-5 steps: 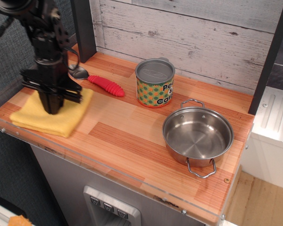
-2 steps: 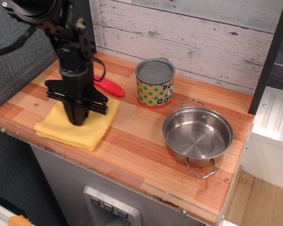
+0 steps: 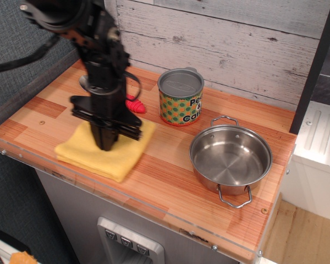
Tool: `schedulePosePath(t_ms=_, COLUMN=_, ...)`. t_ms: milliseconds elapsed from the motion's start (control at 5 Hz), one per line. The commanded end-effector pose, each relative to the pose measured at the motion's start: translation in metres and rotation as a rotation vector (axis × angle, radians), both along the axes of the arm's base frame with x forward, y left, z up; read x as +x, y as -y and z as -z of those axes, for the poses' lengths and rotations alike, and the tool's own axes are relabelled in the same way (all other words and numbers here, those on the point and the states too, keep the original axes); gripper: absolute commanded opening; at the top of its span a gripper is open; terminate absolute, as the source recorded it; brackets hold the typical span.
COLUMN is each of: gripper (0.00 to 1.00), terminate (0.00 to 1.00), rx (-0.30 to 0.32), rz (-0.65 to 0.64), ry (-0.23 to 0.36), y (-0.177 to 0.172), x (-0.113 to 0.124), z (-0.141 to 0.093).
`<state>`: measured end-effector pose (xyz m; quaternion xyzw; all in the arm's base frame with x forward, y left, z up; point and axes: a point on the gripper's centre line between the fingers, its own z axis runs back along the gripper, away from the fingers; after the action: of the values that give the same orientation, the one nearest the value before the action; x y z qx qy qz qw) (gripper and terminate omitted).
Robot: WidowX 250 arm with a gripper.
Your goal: Move the yellow napkin next to the silver pot
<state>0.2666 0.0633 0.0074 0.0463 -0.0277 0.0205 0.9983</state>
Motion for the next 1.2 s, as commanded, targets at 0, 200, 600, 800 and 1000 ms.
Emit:
schedulePosePath(t_ms=0, gripper=0.00, terminate=0.00, rx=-0.017, rz=0.047, ry=-0.018, y=0.026, x=-0.005, z=-0.002)
schedulePosePath(t_ms=200, gripper=0.00, terminate=0.00, rx=-0.010, rz=0.051, ry=-0.020, y=0.032, x=-0.007, z=-0.002)
schedulePosePath(t_ms=600, gripper=0.00, terminate=0.00, rx=-0.010, rz=0.053, ry=-0.017, y=0.037, x=-0.008, z=-0.004)
schedulePosePath(t_ms=800, gripper=0.00, terminate=0.00, rx=-0.017, rz=0.046, ry=-0.005, y=0.038, x=-0.008, z=-0.006)
schedulePosePath(t_ms=1000, gripper=0.00, terminate=0.00, rx=-0.021, rz=0.032, ry=0.005, y=0.036, x=-0.008, z=-0.011)
